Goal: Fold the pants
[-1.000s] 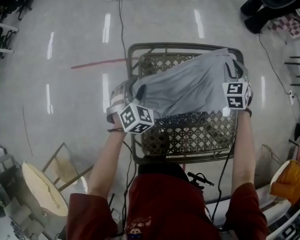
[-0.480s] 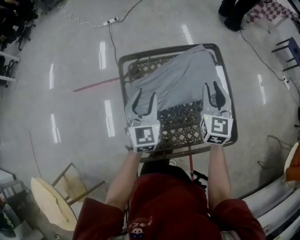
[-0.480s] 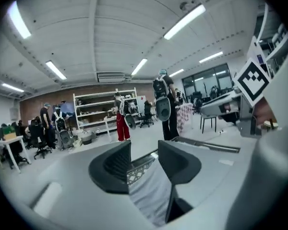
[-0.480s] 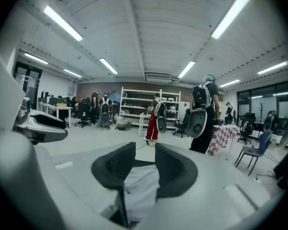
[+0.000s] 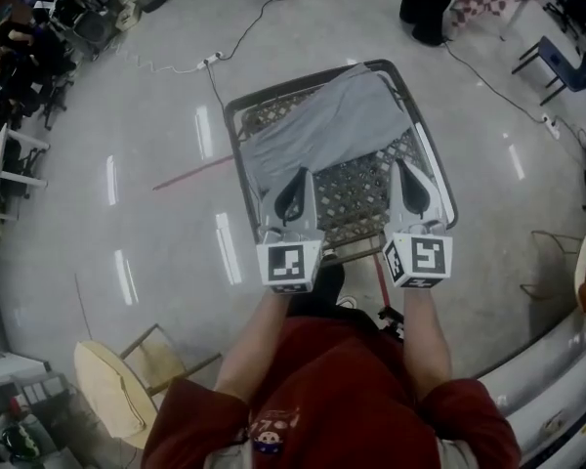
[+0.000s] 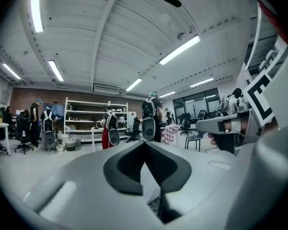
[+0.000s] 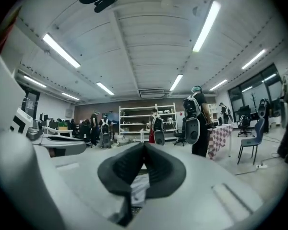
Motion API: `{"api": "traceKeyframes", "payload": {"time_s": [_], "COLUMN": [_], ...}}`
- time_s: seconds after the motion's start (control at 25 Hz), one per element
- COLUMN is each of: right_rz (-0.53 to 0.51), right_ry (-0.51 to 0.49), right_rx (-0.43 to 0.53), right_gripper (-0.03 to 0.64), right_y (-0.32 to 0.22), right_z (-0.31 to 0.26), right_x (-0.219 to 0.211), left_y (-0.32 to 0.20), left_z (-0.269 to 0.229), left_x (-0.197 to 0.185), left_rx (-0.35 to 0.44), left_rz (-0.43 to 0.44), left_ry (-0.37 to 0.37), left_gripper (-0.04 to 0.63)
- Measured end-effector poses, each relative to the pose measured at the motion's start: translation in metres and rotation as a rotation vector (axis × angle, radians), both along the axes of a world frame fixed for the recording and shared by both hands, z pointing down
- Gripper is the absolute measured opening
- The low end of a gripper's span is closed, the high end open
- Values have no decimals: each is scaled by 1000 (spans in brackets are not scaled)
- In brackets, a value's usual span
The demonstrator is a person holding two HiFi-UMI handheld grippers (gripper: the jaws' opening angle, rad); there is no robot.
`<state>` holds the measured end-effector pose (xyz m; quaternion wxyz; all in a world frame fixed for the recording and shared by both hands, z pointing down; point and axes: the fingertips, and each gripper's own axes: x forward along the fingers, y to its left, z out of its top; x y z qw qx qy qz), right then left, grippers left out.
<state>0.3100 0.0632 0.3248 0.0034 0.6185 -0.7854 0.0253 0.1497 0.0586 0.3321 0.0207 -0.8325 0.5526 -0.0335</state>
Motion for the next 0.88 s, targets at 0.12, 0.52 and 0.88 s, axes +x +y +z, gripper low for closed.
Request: {"api": "traceKeyframes", "payload": {"time_s": [0.12, 0.52, 0.88], "right_rz": [19, 36, 47], "right_ry": [-14, -11, 69], "right_rx": [18, 28, 28], "right_gripper": [2, 2, 2], "right_y": [37, 118, 130], "right_z": [-5, -11, -9], "right_x": [-1, -24, -71], "left_y": [37, 113, 121], "left_z": [-11, -34, -31], "left_x": [-2, -25, -86], "left_rx": [24, 53, 73], "left_rz": [17, 25, 29], "left_ry": [-34, -59, -21], "left_gripper": [5, 5, 5]}}
